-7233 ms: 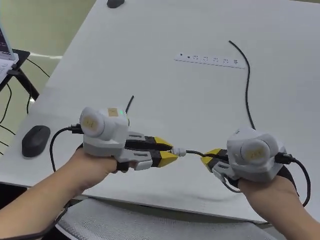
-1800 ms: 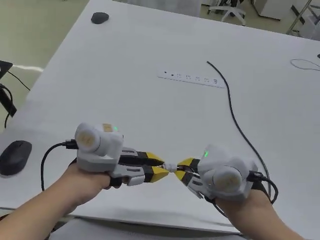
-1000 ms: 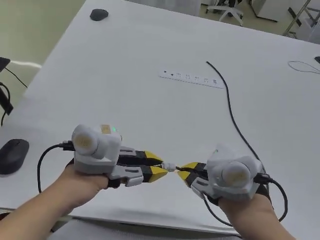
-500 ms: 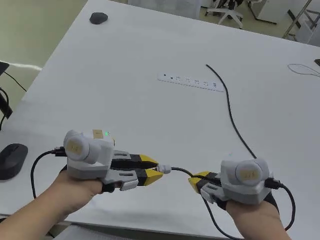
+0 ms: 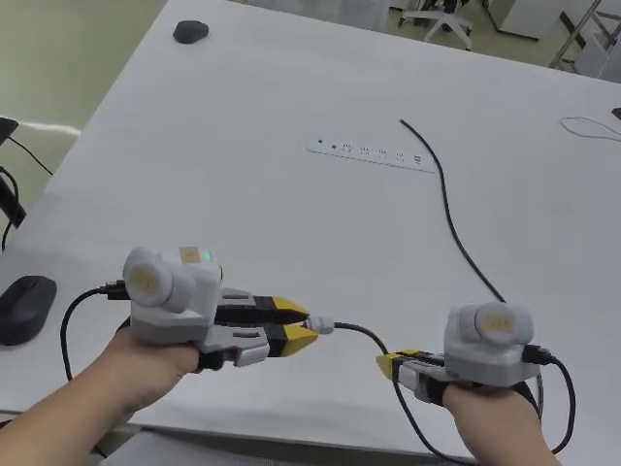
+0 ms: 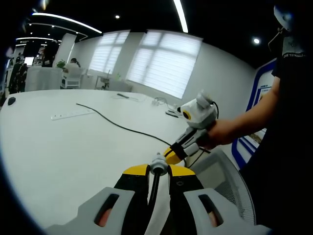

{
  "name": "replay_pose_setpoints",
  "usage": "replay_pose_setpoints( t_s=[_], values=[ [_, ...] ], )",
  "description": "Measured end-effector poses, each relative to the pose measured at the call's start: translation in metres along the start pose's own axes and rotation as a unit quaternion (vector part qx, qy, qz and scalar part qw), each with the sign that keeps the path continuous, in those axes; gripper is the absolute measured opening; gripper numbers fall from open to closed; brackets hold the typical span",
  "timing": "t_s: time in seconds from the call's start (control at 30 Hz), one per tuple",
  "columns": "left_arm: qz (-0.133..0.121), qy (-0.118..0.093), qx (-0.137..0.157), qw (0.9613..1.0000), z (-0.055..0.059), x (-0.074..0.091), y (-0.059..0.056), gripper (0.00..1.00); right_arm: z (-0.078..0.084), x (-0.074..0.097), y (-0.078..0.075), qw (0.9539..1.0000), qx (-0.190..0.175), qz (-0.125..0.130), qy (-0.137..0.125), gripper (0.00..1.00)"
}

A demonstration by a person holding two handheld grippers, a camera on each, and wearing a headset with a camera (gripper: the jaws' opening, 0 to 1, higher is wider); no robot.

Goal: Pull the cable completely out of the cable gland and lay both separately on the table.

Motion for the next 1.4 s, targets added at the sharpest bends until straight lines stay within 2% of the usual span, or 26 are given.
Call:
replay_pose_setpoints(
  t_s=[0.1, 0.27, 0.3, 0.33, 0.5, 0.57, 0.63, 0.7, 0.73, 0.8, 0.83, 0.93, 0.97, 1.0, 1.03, 1.07, 1.1, 1.2, 1.4],
  values=[
    [0.000, 0.004, 0.000, 1.0000, 0.000, 0.002, 0.001, 0.14, 0.000, 0.001, 0.004, 0.9991, 0.042, 0.003, -0.006, 0.01],
    [0.000, 0.003, 0.001, 1.0000, -0.003, 0.004, 0.002, 0.14, 0.000, 0.005, 0.005, 0.9980, 0.060, -0.006, -0.018, 0.02],
    [0.000, 0.004, 0.000, 1.0000, -0.002, 0.004, 0.002, 0.14, 0.000, 0.006, 0.005, 0.9973, 0.071, -0.003, -0.017, 0.02],
    [-0.001, 0.006, -0.001, 1.0000, -0.002, 0.005, 0.002, 0.14, -0.002, 0.007, 0.006, 0.9950, 0.097, 0.001, -0.023, 0.02],
    [-0.003, 0.003, 0.000, 1.0000, -0.003, 0.006, 0.004, 0.14, -0.003, 0.012, 0.008, 0.9935, 0.112, 0.000, -0.020, 0.03],
    [-0.004, 0.006, 0.001, 1.0000, -0.002, 0.006, 0.006, 0.14, -0.004, 0.014, 0.010, 0.9932, 0.116, 0.000, -0.008, 0.06],
    [-0.003, 0.008, 0.001, 1.0000, -0.001, 0.006, 0.006, 0.14, -0.010, 0.018, 0.013, 0.9898, 0.142, 0.008, -0.004, 0.10],
    [-0.003, 0.008, 0.001, 1.0000, -0.002, 0.006, 0.007, 0.14, -0.016, 0.020, 0.024, 0.9807, 0.196, -0.002, -0.002, 0.14],
    [-0.002, 0.009, 0.004, 0.9999, -0.001, 0.006, 0.007, 0.14, -0.020, 0.021, 0.032, 0.9720, 0.235, -0.003, -0.004, 0.16],
    [0.003, 0.007, 0.018, 0.9998, -0.001, 0.005, 0.007, 0.14, -0.026, 0.022, 0.044, 0.9566, 0.291, -0.002, -0.008, 0.16],
    [0.002, 0.006, 0.016, 0.9998, -0.002, 0.006, 0.008, 0.14, -0.028, 0.022, 0.049, 0.9540, 0.300, 0.002, -0.013, 0.17],
    [0.003, 0.010, 0.014, 0.9998, -0.001, 0.006, 0.008, 0.14, -0.034, 0.020, 0.065, 0.9432, 0.331, -0.017, -0.023, 0.16],
    [0.003, 0.010, 0.013, 0.9999, -0.002, 0.006, 0.008, 0.14, -0.036, 0.018, 0.070, 0.9359, 0.351, -0.016, -0.025, 0.16],
    [0.003, 0.010, 0.013, 0.9999, -0.002, 0.006, 0.008, 0.15, -0.036, 0.017, 0.073, 0.9305, 0.365, -0.017, -0.023, 0.15],
    [0.003, 0.010, 0.013, 0.9999, -0.001, 0.006, 0.008, 0.15, -0.036, 0.015, 0.076, 0.9205, 0.390, -0.017, -0.022, 0.15],
    [0.002, 0.010, 0.013, 0.9999, -0.001, 0.006, 0.008, 0.15, -0.036, 0.013, 0.078, 0.9147, 0.403, -0.018, -0.022, 0.15],
    [0.002, 0.011, 0.013, 0.9999, -0.001, 0.006, 0.009, 0.15, -0.036, 0.012, 0.080, 0.9105, 0.412, -0.020, -0.020, 0.14],
    [0.004, 0.013, 0.011, 0.9998, -0.001, 0.005, 0.008, 0.15, -0.037, 0.008, 0.084, 0.9037, 0.427, -0.025, -0.019, 0.12],
    [0.009, 0.015, 0.011, 0.9998, -0.001, 0.005, 0.007, 0.15, -0.041, 0.006, 0.088, 0.8937, 0.446, -0.037, -0.027, 0.04]
  ],
)
Point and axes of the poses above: the centre of the closed fingertips' face, and the gripper's own axes: x roughly backward along the fingers, y roughly to its left, z roughly out of its underside, the point moved 8 cm from there along x, roughly backward along the fingers, and after that the axes turned 6 degrees about -x, right-handed, at the moved point
